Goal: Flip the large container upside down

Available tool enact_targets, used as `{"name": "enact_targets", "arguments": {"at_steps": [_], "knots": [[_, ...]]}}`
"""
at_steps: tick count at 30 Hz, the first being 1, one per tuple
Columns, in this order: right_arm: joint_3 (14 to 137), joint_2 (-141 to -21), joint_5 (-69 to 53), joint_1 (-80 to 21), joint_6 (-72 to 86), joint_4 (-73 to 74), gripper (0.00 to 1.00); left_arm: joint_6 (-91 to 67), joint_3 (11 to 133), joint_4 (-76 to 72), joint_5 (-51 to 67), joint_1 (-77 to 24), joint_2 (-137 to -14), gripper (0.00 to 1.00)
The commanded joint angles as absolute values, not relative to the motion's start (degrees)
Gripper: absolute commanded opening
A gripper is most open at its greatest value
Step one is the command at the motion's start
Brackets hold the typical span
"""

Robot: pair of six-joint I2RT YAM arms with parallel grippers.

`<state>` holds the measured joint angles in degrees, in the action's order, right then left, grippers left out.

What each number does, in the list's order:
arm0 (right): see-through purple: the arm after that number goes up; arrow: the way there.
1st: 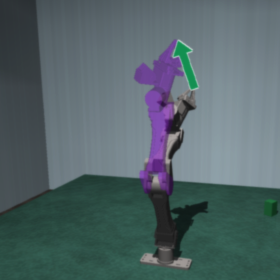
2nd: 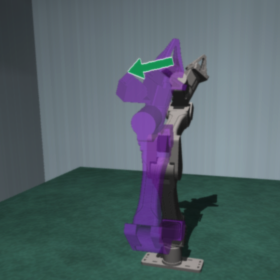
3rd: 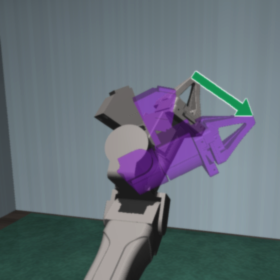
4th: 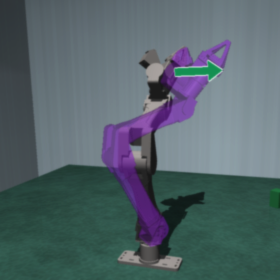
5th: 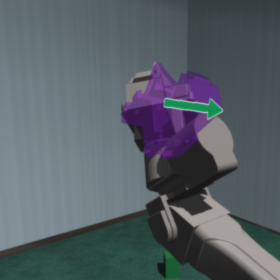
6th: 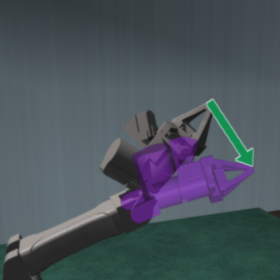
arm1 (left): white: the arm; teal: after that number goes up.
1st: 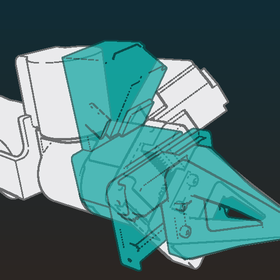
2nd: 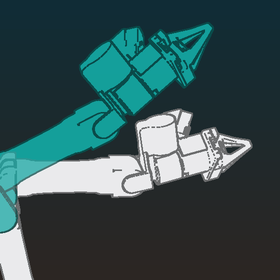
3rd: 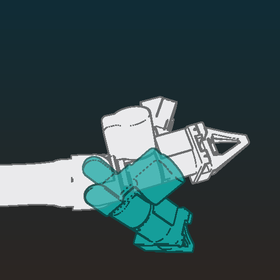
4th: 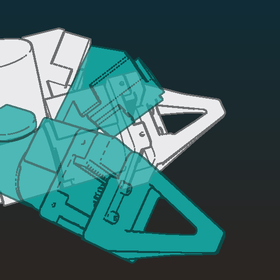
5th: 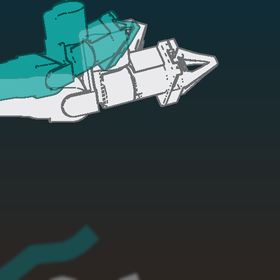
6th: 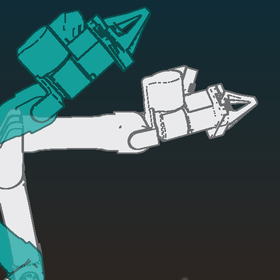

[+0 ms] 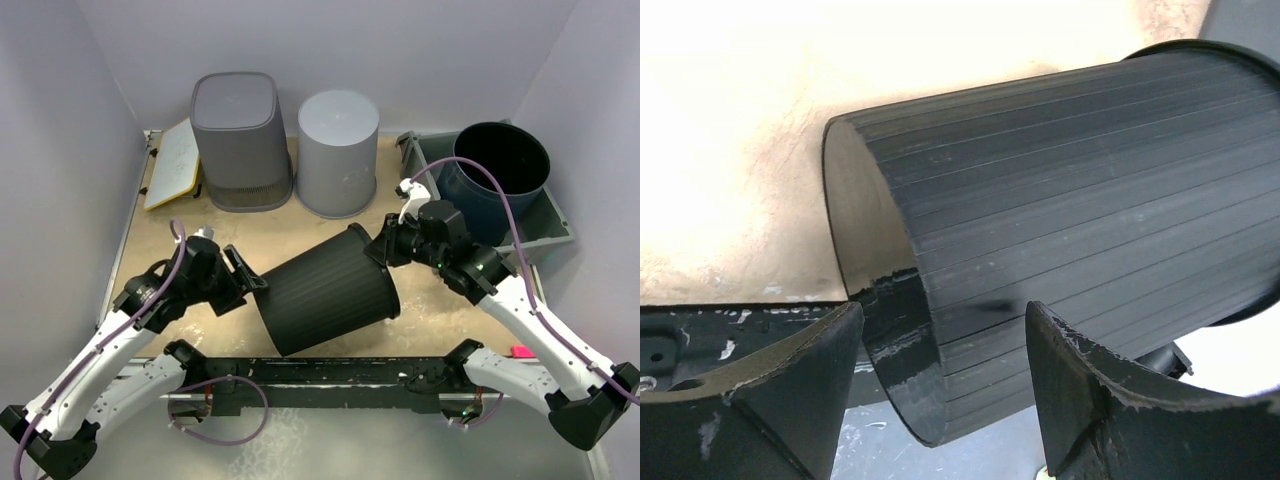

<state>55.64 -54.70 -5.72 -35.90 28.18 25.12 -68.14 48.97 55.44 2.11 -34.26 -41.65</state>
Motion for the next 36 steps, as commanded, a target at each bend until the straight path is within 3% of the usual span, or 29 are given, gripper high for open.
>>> {"name": "enact_targets", "arguments": {"at_steps": [1,10,28,36], "knots": [[54.0,-55.4,-6.1,-36.4,26.7,26.4,0.01,-68.4,47.6,54.5,1.5,-34.5,-40.8,0.63],[52.7,-56.1,-8.1,-36.4,28.1,25.1,0.0,-77.7,39.9,26.8,8.9,-34.5,-36.6,0.59],[39.7,-58.9,-21.2,-36.4,50.8,-6.5,0.0,-63.4,69.9,37.0,0.7,-34.5,-46.0,0.55],[32.8,-64.7,-18.8,-36.9,60.1,-24.4,0.0,-61.9,71.9,30.3,1.6,-34.5,-50.5,0.55]]}}
